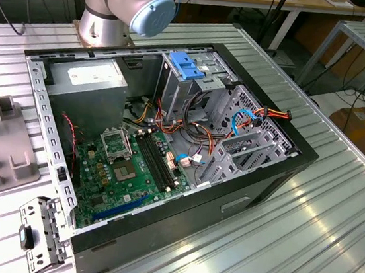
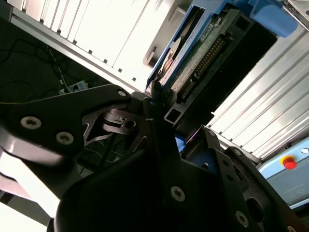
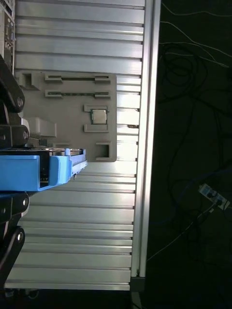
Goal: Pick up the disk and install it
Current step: 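Pick up the disk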
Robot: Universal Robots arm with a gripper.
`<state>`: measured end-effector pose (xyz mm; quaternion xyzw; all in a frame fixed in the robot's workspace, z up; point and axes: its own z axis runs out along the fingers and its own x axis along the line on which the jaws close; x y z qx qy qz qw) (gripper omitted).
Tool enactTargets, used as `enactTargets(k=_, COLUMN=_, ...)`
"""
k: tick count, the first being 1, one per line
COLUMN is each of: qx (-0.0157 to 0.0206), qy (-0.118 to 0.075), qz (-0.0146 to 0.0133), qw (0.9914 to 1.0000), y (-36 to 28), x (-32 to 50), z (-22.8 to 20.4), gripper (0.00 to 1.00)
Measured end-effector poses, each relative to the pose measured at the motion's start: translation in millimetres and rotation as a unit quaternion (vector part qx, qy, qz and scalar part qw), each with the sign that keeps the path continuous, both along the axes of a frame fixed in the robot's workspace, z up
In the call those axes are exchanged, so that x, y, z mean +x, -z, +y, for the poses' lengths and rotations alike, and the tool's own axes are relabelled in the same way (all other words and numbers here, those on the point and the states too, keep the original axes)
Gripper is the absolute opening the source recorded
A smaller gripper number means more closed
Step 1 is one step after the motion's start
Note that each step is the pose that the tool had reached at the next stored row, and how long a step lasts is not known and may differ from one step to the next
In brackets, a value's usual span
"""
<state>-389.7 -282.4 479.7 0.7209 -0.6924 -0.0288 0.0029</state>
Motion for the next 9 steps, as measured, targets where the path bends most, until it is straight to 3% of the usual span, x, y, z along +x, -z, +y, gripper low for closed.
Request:
enactTargets(k=3, qx=-0.0005, qy=0.0, qz=0.0, qw=1.0, y=0.0, x=10.0, z=0.0, gripper=0.37)
enactTargets(k=9, qx=-0.0009, qy=0.0, qz=0.0, qw=1.0, y=0.0, x=12.3, z=0.0, gripper=0.37)
